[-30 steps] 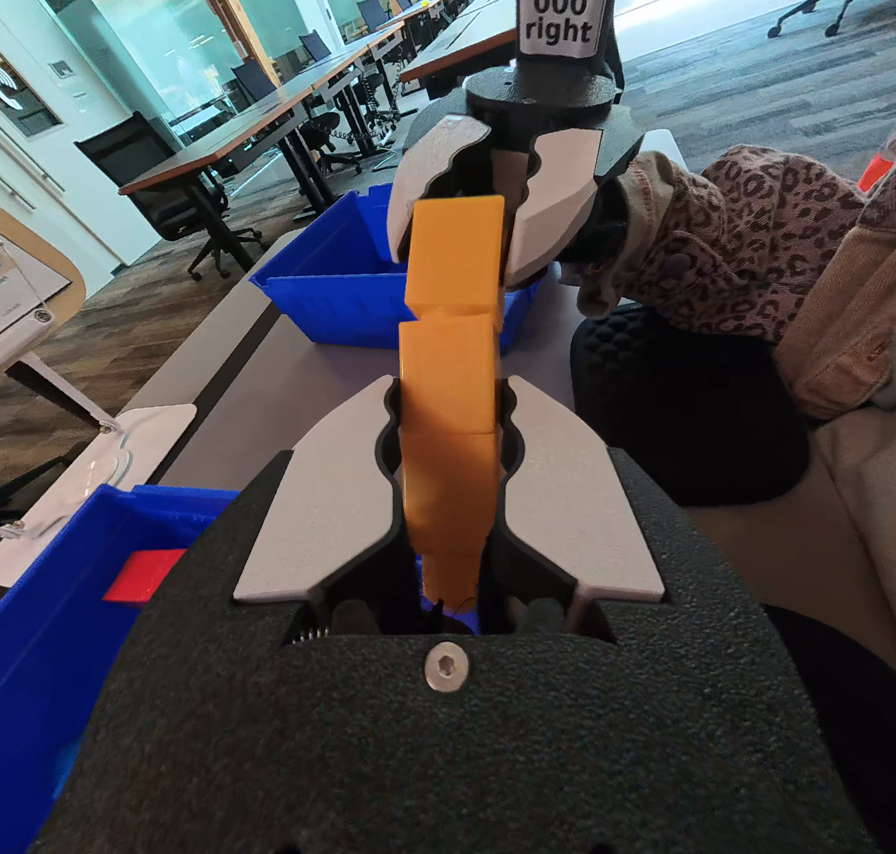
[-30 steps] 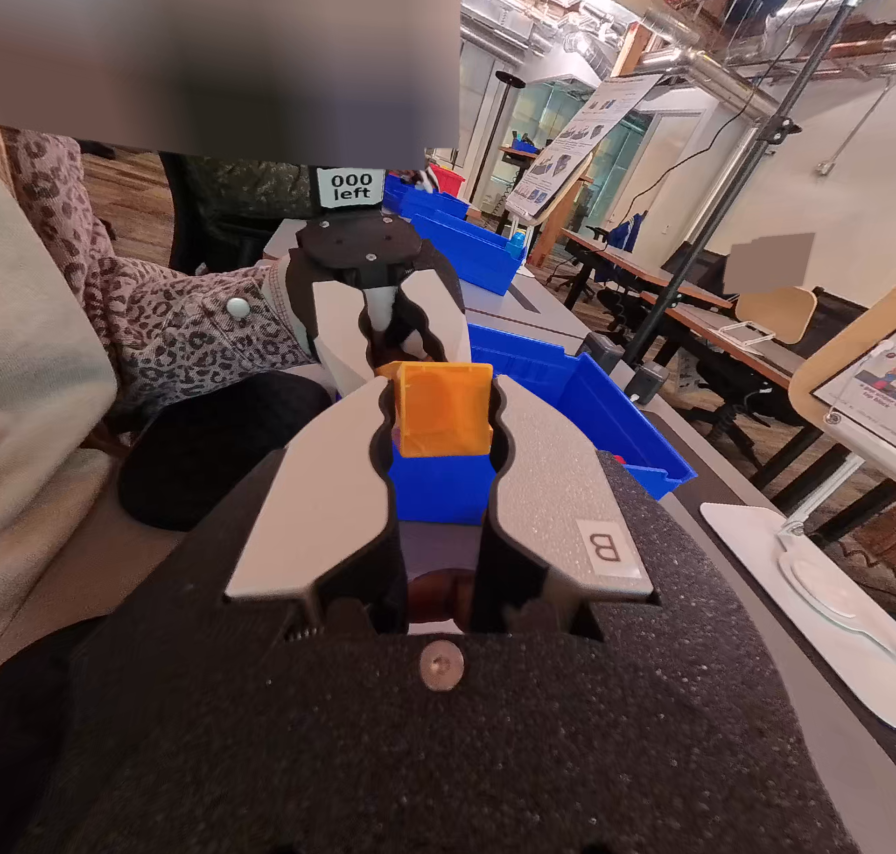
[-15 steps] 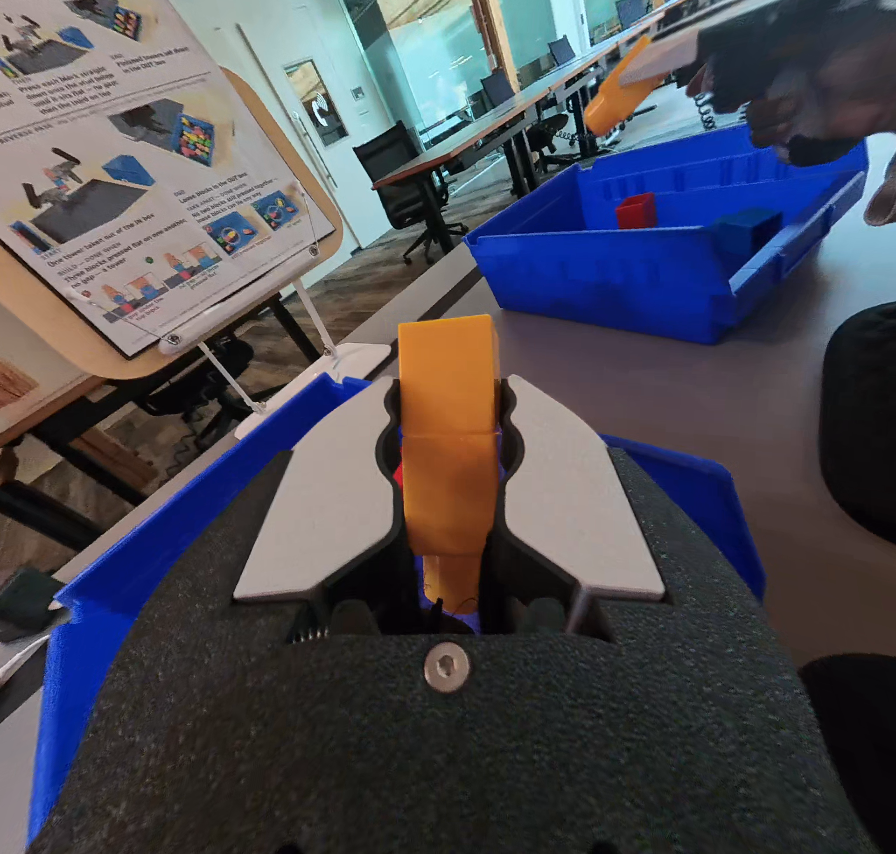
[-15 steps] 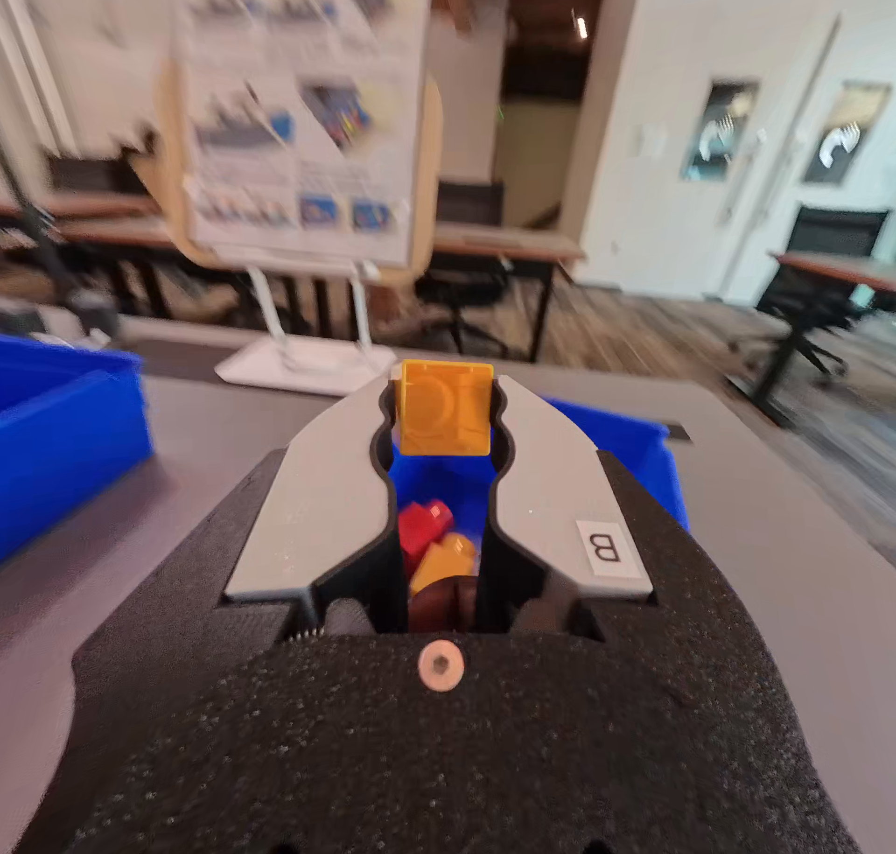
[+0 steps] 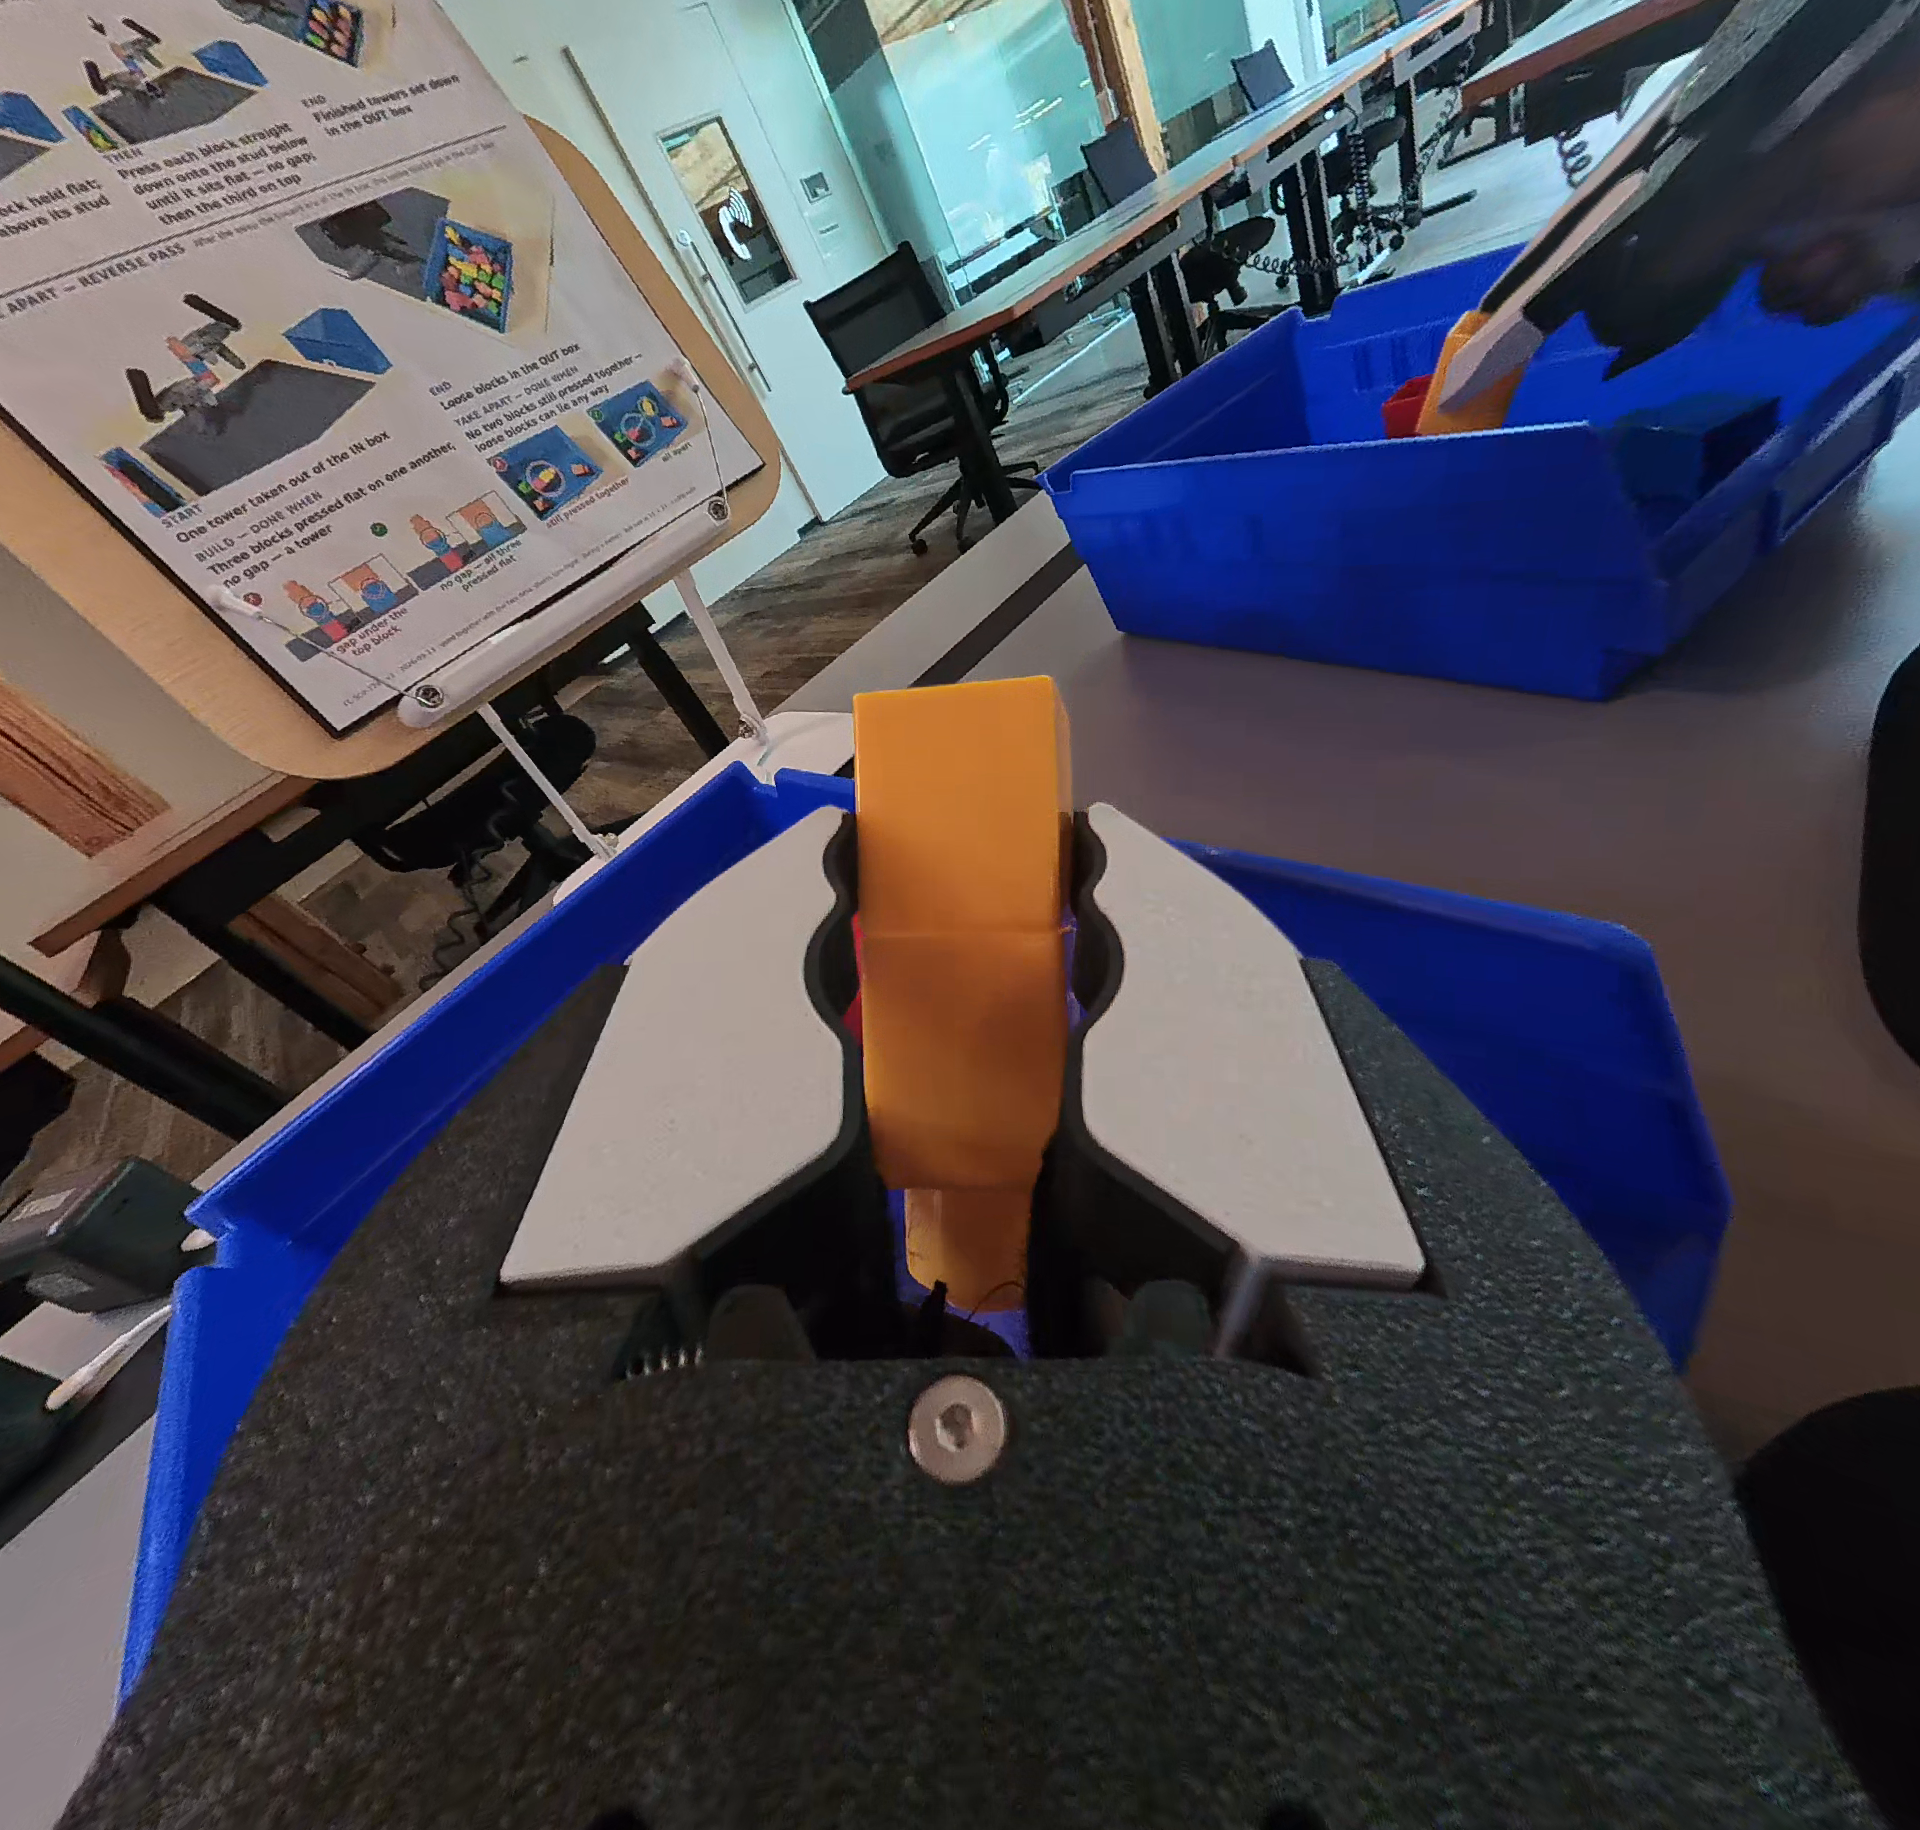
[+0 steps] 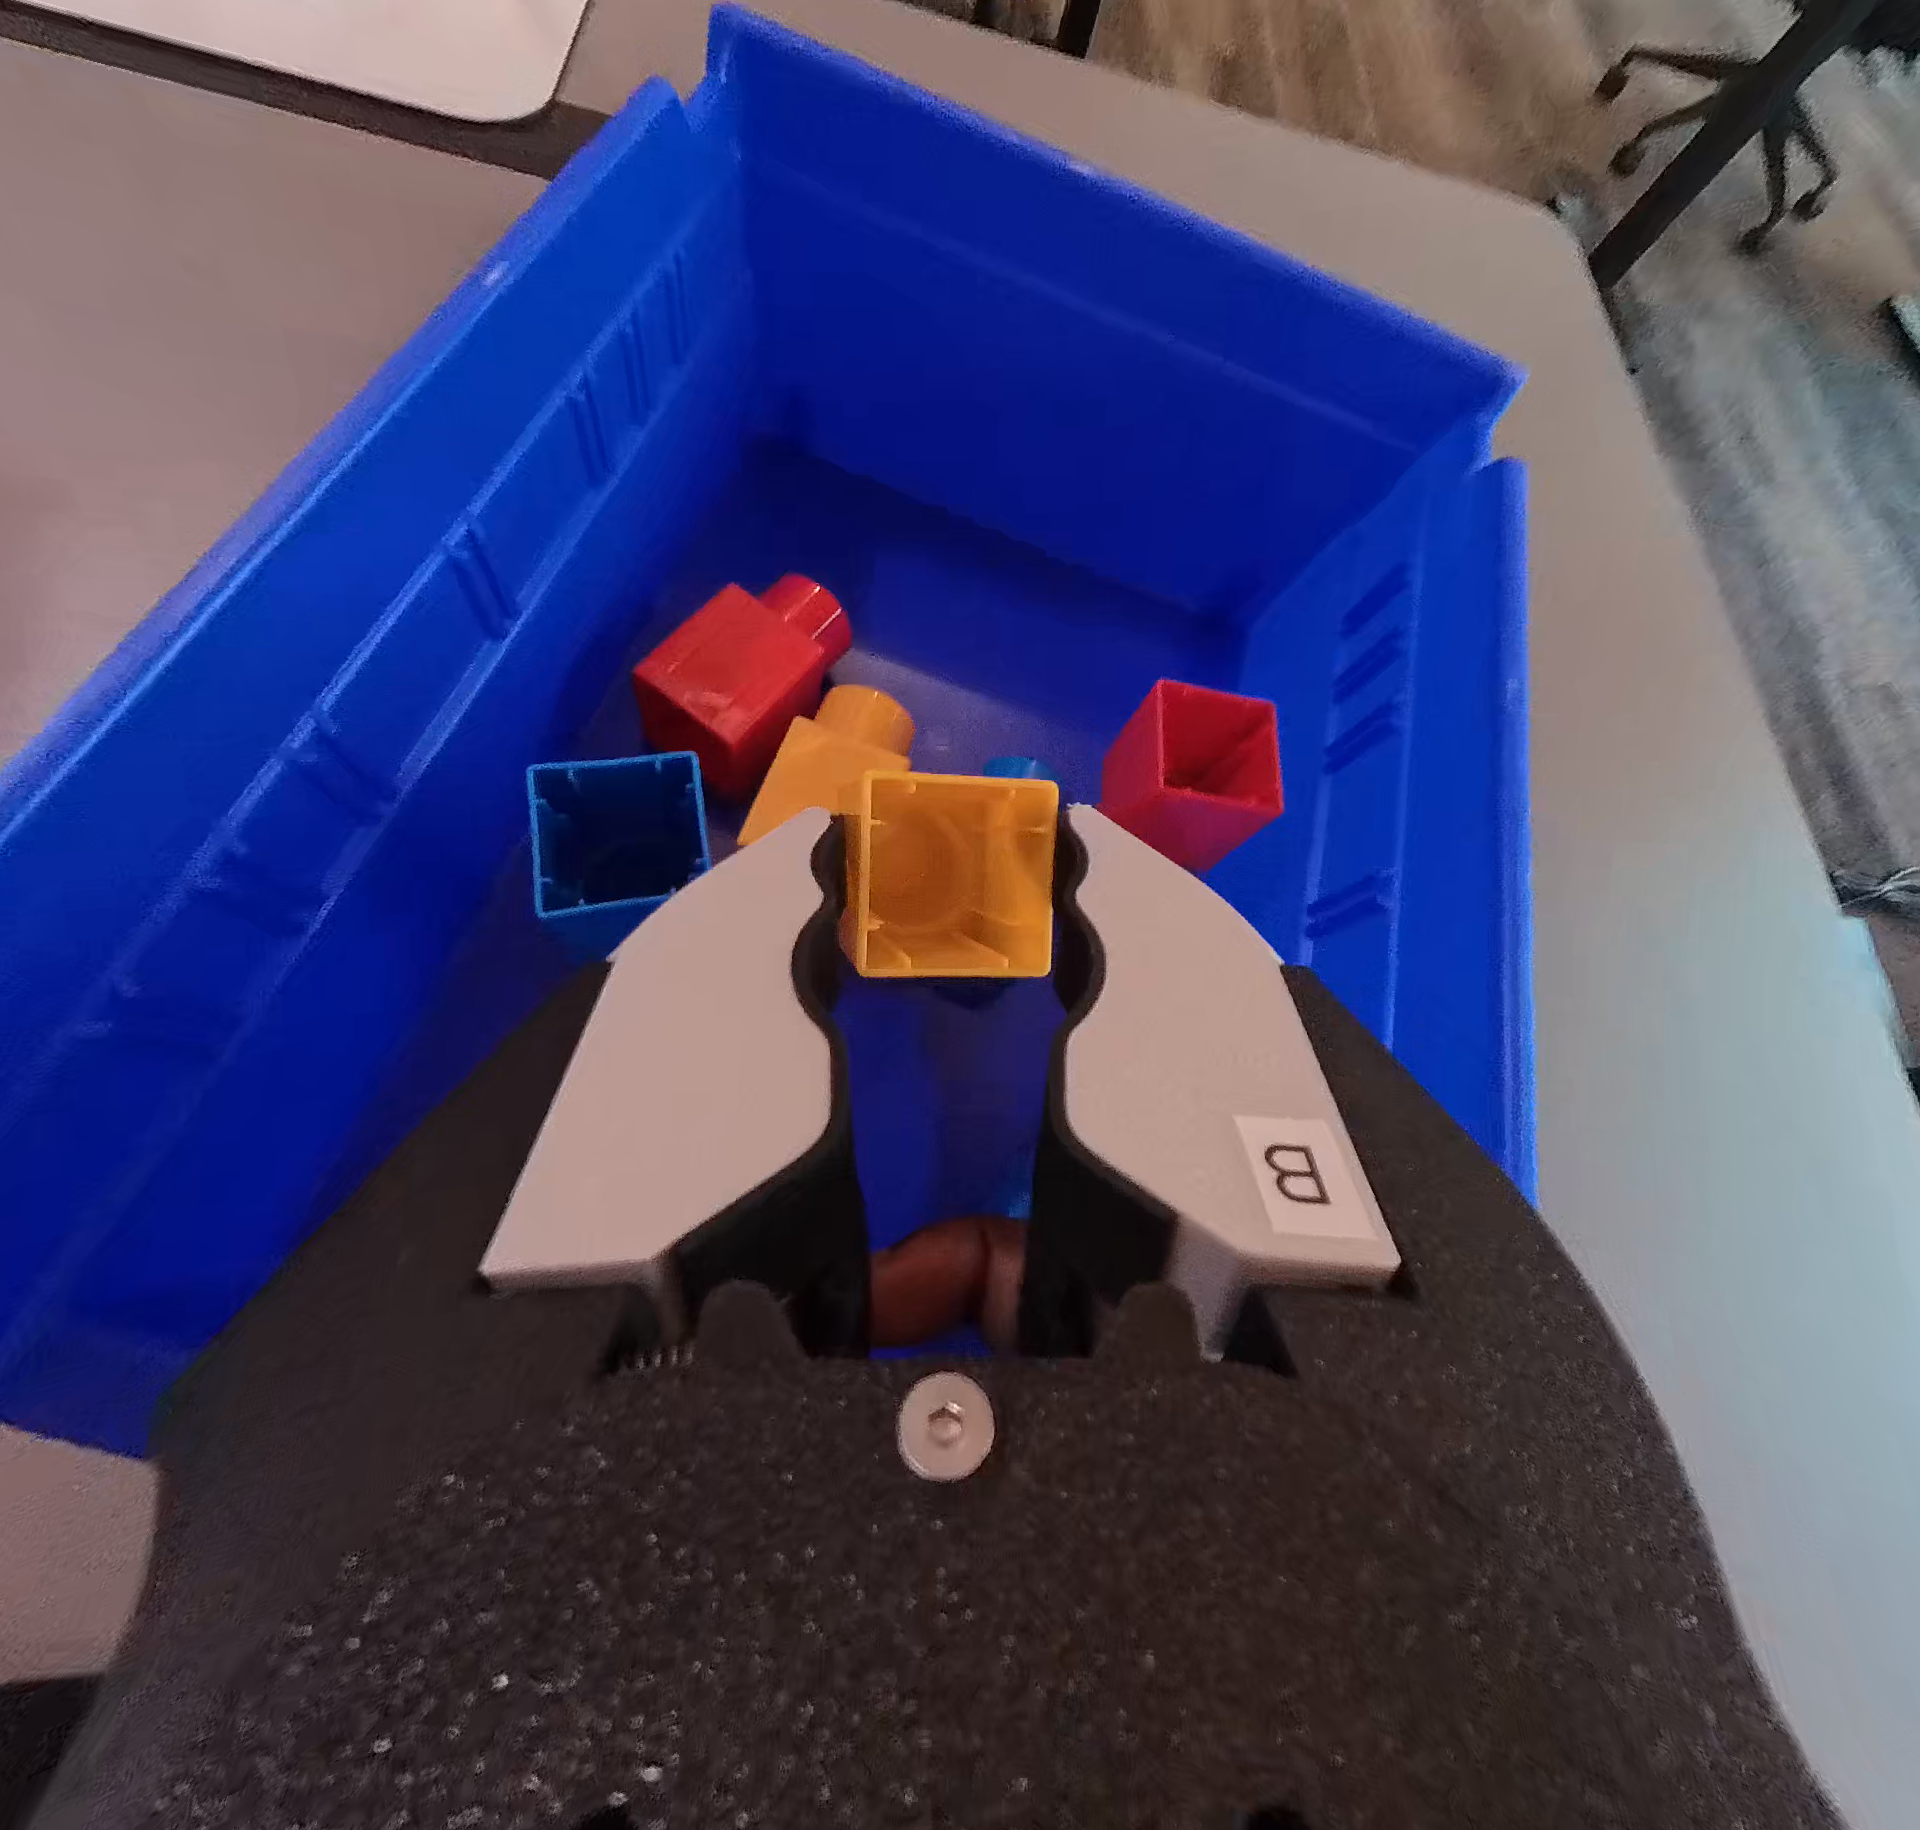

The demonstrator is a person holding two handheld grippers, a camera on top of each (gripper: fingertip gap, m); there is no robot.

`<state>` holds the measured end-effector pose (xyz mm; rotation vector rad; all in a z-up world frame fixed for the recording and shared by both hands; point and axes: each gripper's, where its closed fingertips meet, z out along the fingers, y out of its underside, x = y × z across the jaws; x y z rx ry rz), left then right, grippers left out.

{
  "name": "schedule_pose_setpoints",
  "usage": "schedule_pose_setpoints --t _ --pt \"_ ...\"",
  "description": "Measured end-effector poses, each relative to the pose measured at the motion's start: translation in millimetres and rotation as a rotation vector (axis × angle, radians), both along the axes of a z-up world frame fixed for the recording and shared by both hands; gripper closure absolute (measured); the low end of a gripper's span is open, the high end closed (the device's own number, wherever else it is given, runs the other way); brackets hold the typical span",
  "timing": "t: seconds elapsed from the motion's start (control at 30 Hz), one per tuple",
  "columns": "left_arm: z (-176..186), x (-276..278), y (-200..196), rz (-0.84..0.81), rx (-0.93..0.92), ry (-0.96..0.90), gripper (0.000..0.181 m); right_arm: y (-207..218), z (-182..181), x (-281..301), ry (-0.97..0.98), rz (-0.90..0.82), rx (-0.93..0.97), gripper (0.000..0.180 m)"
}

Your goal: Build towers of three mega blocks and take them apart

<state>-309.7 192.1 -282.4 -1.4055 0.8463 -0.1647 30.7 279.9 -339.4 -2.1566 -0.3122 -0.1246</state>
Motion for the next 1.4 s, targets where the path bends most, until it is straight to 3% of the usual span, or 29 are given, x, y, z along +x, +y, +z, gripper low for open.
schedule_pose_setpoints --t 0.37,0.57,0.7,0.8,0.87,0.93,1.0,1.17,1.4 --pt "-6 -1 2 0.013 -0.009 0.028 0.143 -12 -35 4 -0.071 0.014 -0.211 0.143" --pt "-7 2 1 0.002 -0.003 0.050 0.143 -1 -4 0 -0.004 0.019 -0.032 0.132" --pt "-8 4 0 -0.006 -0.003 0.057 0.143 7 34 -14 0.073 0.059 0.194 0.130" --pt "-8 7 -2 -0.021 0.002 0.061 0.143 -1 76 -61 0.242 0.272 0.409 0.133" --pt "-7 11 -5 -0.040 0.016 0.066 0.143 -29 106 -116 0.425 0.570 0.526 0.136" --pt "-5 15 -8 -0.067 0.033 0.073 0.143 -70 123 -167 0.600 0.892 0.545 0.136" --pt "-5 21 -14 -0.106 0.052 0.084 0.143 -101 123 -205 0.662 1.103 0.501 0.132" --pt "2 36 -31 -0.212 0.137 0.096 0.143 -123 90 -262 0.466 1.239 0.413 0.126" --pt "4 37 -30 -0.120 0.322 0.259 0.143 -127 71 -305 0.631 1.178 0.177 0.118"
